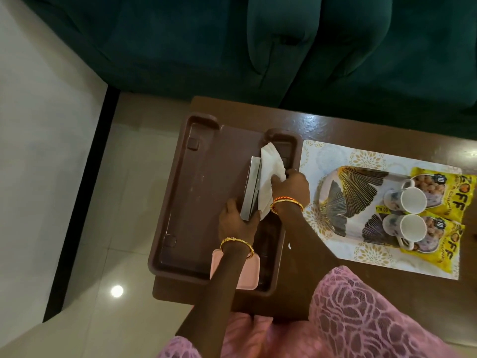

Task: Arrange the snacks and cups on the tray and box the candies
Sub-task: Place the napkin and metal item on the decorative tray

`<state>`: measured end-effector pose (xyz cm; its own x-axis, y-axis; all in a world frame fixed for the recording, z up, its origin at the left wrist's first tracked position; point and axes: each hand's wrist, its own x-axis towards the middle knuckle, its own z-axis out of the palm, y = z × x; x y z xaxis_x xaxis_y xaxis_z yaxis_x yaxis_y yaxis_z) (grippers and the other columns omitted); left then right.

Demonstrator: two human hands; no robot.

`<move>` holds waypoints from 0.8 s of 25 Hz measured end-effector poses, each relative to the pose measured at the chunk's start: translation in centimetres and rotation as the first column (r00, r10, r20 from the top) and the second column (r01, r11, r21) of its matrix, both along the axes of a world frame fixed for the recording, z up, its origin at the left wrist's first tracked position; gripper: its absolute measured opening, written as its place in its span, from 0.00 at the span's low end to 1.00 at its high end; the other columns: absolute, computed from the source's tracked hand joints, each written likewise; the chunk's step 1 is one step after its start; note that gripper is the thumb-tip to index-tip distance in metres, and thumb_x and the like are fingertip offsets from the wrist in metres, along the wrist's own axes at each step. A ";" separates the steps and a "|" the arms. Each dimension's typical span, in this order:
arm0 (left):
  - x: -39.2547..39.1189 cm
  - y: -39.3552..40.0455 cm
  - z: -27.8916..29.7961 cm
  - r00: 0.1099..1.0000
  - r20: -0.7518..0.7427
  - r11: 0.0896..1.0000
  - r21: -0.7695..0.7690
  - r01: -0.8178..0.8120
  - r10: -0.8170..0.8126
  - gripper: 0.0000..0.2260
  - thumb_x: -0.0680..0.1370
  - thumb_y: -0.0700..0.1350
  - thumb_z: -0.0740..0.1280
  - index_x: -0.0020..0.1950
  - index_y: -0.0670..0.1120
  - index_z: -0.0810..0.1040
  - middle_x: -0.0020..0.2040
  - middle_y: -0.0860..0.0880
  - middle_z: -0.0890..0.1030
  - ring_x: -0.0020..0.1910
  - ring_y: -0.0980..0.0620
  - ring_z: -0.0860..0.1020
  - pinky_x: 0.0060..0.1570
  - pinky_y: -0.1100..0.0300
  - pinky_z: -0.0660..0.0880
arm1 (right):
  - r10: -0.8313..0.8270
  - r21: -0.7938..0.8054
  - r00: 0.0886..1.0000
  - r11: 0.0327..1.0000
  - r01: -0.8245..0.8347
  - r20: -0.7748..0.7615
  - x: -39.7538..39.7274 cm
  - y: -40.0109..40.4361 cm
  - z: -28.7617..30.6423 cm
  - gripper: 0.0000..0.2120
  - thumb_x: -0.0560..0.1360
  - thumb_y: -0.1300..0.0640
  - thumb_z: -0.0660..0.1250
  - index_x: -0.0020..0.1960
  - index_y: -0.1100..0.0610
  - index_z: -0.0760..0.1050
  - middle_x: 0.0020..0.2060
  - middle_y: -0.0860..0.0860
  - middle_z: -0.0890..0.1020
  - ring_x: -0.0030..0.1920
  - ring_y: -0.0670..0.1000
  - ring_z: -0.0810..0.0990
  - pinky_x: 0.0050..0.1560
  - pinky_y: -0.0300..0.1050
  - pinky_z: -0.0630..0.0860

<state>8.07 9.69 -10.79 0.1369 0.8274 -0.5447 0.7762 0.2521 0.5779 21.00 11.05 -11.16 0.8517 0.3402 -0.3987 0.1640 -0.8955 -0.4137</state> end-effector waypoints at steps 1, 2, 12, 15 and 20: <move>0.1 0.1 -0.3 1.000 -0.007 1.000 0.018 0.007 -0.007 0.28 0.68 0.53 0.73 0.63 0.43 0.69 0.59 0.41 0.77 0.58 0.42 0.75 0.55 0.48 0.76 | -0.001 0.001 1.000 1.000 0.001 0.002 0.0 0.1 -0.2 0.14 0.70 0.52 0.67 0.51 0.60 0.78 0.50 0.60 0.81 0.52 0.62 0.78 0.49 0.54 0.77; 0.1 0.1 -0.7 1.000 -0.009 0.999 0.037 0.010 -0.010 0.27 0.69 0.52 0.73 0.62 0.42 0.70 0.58 0.41 0.77 0.58 0.42 0.75 0.55 0.47 0.76 | -0.009 0.018 1.000 1.000 0.009 0.000 0.0 0.0 -0.3 0.13 0.70 0.53 0.67 0.50 0.60 0.78 0.49 0.60 0.81 0.51 0.62 0.78 0.48 0.52 0.77; -3.1 2.0 -2.5 0.999 -0.002 0.974 0.222 0.034 -0.034 0.18 0.69 0.44 0.73 0.57 0.40 0.78 0.53 0.39 0.81 0.53 0.39 0.77 0.53 0.50 0.73 | 0.223 0.554 0.961 0.785 -0.276 0.162 0.8 -1.0 7.3 0.09 0.67 0.65 0.67 0.46 0.59 0.81 0.46 0.57 0.84 0.50 0.59 0.80 0.55 0.55 0.74; -4.0 2.4 -2.1 0.999 0.022 0.976 0.218 0.022 -0.028 0.22 0.67 0.42 0.74 0.60 0.41 0.75 0.55 0.41 0.81 0.56 0.40 0.76 0.56 0.51 0.72 | 0.469 0.409 0.798 0.688 -0.599 0.379 0.0 -1.3 8.9 0.12 0.64 0.64 0.67 0.45 0.56 0.82 0.50 0.54 0.84 0.58 0.60 0.76 0.60 0.61 0.66; -4.8 1.3 -1.2 0.974 0.180 0.969 0.180 -0.172 0.139 0.35 0.61 0.43 0.79 0.64 0.41 0.68 0.56 0.43 0.79 0.55 0.44 0.78 0.54 0.49 0.77 | 0.649 0.221 0.614 0.585 -0.780 0.449 -0.9 -1.4 8.4 0.11 0.63 0.64 0.69 0.44 0.55 0.82 0.48 0.52 0.84 0.60 0.61 0.75 0.62 0.65 0.62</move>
<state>3.29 11.02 -12.04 0.0728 0.9329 -0.3528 0.6262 0.2326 0.7441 20.06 9.60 -2.77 0.3053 0.9457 0.1119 0.8486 -0.2168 -0.4826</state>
